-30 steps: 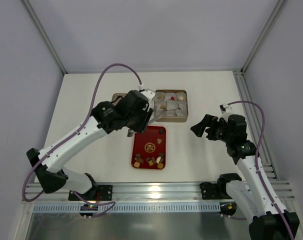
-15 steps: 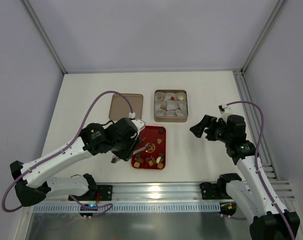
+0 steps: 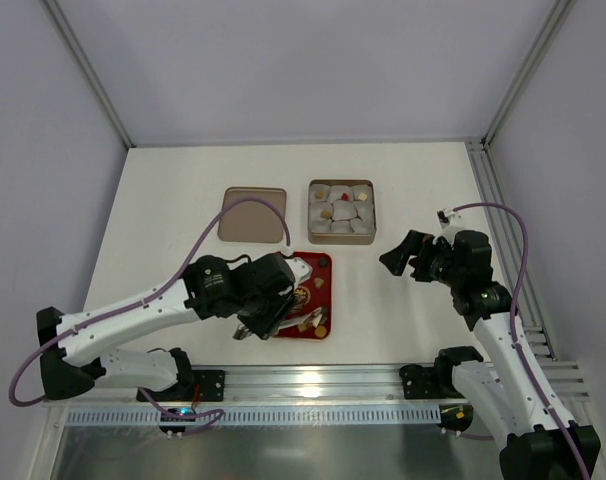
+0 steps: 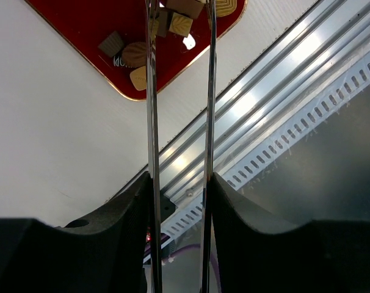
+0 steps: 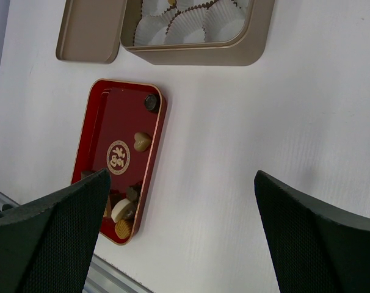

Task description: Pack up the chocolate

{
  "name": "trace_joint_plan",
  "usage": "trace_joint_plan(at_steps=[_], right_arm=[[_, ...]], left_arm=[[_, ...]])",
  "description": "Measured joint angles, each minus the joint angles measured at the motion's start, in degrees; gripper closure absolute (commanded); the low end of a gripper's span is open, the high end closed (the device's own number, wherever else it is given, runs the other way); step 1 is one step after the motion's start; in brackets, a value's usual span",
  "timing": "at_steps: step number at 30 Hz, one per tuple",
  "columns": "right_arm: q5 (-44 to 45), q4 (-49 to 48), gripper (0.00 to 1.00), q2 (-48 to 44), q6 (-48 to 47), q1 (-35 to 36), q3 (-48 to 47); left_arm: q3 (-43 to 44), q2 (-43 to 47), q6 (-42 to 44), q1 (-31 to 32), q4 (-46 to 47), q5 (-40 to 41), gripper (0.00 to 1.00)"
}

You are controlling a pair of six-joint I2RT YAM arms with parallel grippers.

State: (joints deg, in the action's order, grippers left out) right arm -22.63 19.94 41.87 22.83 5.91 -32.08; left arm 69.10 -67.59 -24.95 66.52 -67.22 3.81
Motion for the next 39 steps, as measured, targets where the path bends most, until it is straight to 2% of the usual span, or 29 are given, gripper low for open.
trace_joint_plan(at_steps=[12,20,32,39], right_arm=[[0.02,0.02,0.0,0.0,-0.02,0.02,0.07],[0.02,0.02,0.0,0.0,0.0,0.02,0.22],[0.02,0.02,0.0,-0.02,0.0,0.02,0.28],[0.02,0.11,0.0,-0.39,0.0,0.02,0.59]], left_arm=[[0.0,-4.96,-0.13,1.99,2.62,0.2,0.59],[0.0,-7.23,-0.11,2.01,3.23,1.55,0.64],[0.02,-7.37,0.46,2.03,3.1,1.88,0.63],[0.66,-8.59,1.86,2.03,3.06,1.44,0.59]])
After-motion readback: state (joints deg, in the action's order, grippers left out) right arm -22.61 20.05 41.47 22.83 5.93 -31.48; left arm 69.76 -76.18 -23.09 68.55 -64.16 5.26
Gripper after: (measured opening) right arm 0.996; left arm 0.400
